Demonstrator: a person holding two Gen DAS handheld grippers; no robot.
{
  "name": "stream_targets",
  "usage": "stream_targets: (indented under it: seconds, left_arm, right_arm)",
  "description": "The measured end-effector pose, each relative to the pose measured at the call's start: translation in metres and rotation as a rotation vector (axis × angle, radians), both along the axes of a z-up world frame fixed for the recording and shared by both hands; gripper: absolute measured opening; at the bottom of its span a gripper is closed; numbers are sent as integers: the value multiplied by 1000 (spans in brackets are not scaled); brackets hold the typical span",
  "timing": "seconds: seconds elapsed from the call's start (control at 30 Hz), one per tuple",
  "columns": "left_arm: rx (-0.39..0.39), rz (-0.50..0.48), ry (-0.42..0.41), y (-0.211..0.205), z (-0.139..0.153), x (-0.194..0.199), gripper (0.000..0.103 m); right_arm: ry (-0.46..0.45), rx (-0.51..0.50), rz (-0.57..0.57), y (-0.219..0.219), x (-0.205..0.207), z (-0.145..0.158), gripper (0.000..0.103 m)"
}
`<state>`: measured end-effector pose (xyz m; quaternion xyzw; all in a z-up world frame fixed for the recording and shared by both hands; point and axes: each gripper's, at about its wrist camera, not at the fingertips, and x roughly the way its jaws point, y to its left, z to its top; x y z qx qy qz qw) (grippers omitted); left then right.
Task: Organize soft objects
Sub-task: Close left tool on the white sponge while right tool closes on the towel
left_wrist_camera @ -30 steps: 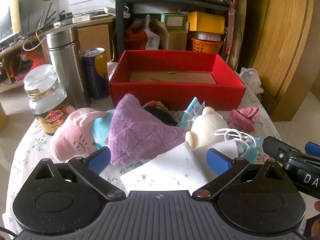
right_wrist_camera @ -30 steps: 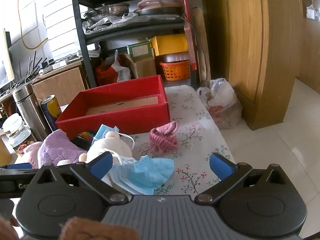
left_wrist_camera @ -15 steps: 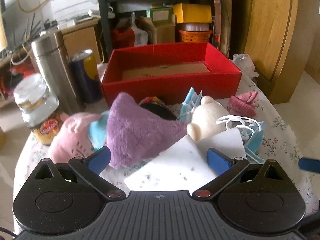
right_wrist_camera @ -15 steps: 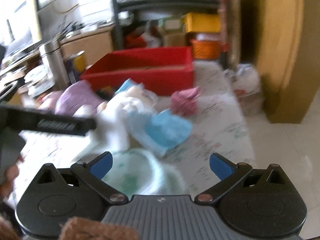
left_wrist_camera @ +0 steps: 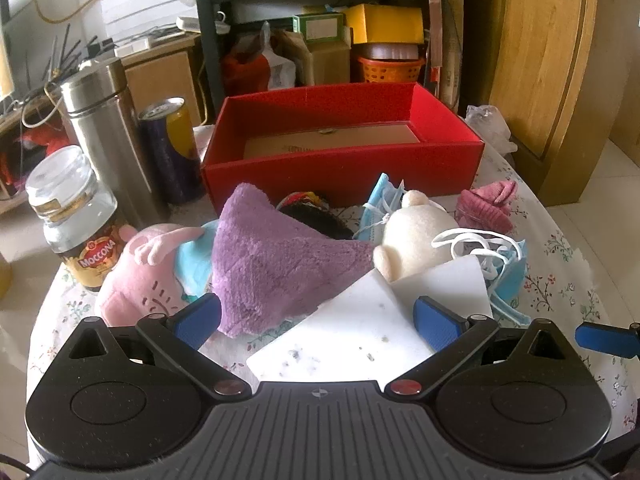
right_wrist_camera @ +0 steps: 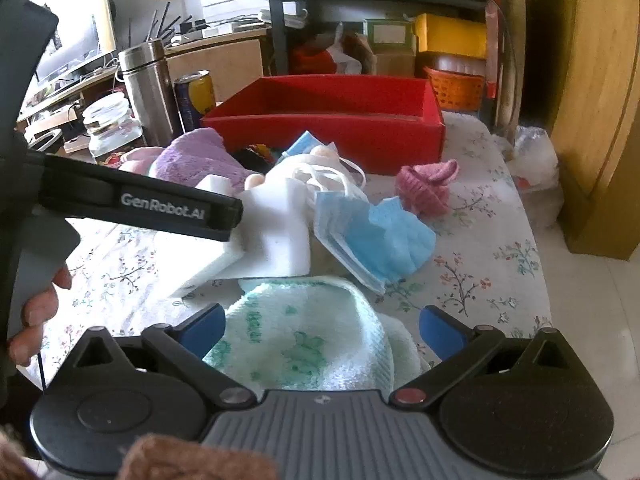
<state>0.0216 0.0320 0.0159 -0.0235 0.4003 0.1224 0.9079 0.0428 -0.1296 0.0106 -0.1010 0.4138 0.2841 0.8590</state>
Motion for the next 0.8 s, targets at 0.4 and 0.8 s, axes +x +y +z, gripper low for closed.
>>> stream_targets:
  seconds: [0.4, 0.8]
  left_arm:
    - [3, -13, 9, -3, -3, 1, 98]
    - [-25, -166, 23, -5, -6, -7, 97]
  right_arm:
    - [80, -60, 58, 18, 2, -27, 61]
    - [296, 76, 59, -8, 12, -31, 0]
